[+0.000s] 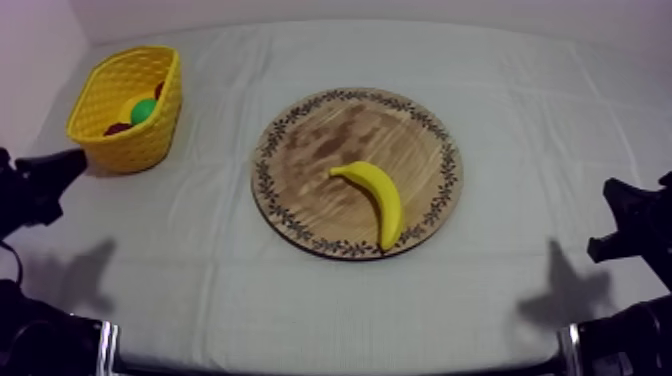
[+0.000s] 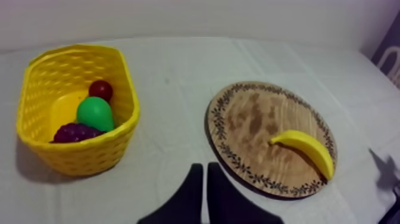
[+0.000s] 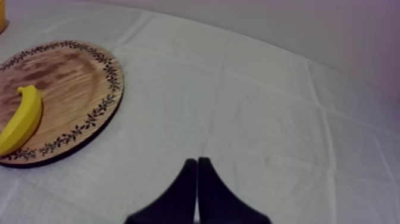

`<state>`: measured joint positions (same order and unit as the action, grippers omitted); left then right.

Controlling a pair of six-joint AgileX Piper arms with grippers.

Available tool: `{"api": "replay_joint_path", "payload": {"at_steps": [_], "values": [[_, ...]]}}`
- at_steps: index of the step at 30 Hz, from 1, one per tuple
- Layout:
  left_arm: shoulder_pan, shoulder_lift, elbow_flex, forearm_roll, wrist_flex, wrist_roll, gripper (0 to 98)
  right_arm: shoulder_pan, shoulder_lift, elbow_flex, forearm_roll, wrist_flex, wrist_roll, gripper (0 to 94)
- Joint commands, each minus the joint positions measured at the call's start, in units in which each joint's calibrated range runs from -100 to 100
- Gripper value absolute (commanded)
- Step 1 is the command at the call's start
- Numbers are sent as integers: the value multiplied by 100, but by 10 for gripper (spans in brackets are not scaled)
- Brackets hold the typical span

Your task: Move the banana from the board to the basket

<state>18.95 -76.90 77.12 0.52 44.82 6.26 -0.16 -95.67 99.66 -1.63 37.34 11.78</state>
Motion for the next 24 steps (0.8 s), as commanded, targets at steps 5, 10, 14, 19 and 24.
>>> {"api": "replay_joint_path", "payload": {"at_steps": [5,10,14,19,24], "values": [[152,2042,-1813,226,874,-319,0,0,0,1,0,0,1,3],[323,3063,-2674,436,1459,-521,0,0,0,1,0,0,1,3],[532,3832,-3195,591,1670,-607,0,0,0,1,0,0,1,3],[818,4736,-3704,750,1805,-555,0,0,0,1,0,0,1,3],[1155,5620,-4346,786,2031,-485,0,0,0,1,0,0,1,3]]}}
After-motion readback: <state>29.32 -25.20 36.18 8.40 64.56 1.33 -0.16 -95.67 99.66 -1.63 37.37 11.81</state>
